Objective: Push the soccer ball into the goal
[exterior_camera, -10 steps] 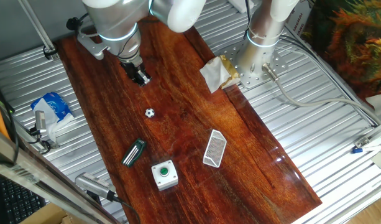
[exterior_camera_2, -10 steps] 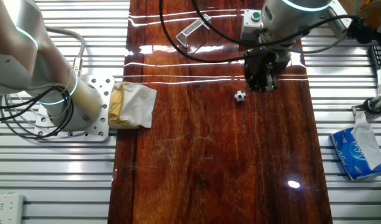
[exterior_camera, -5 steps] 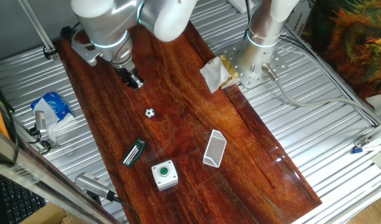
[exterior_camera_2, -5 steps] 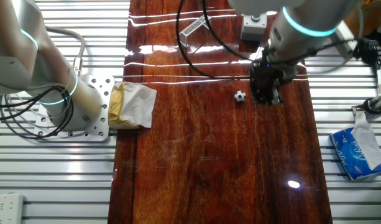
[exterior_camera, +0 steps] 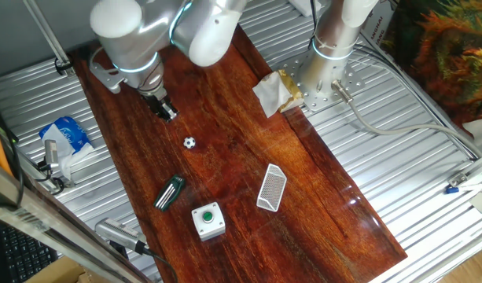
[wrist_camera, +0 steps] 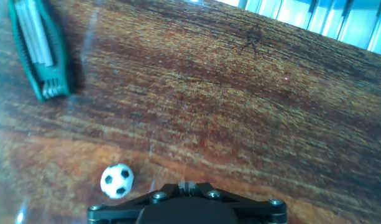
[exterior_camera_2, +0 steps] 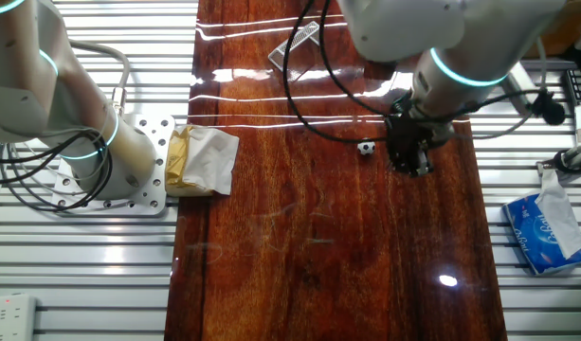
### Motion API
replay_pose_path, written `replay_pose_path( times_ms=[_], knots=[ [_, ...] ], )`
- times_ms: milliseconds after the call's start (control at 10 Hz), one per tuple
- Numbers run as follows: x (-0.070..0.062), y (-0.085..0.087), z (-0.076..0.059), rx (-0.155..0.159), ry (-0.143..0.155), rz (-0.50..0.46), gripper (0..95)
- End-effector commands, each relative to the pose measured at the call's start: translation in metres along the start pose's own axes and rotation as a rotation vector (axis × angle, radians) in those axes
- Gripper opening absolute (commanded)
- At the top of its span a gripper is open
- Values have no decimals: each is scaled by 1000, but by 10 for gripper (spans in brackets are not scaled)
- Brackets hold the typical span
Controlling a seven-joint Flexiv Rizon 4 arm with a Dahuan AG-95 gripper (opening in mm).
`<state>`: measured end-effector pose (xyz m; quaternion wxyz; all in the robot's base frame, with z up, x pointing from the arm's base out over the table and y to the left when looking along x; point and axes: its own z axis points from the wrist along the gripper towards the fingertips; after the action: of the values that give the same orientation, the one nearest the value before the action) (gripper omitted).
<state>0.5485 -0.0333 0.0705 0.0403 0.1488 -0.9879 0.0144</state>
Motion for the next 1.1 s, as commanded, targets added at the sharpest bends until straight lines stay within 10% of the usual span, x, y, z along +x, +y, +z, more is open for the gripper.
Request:
replay_pose_path(
  times_ms=[100,700,1100],
  knots=[
    [-2,8,5,-25,3,-10,0],
    [3,22,31,14,-2,-196,0],
    [1,24,41,4,-5,-78,0]
  ],
)
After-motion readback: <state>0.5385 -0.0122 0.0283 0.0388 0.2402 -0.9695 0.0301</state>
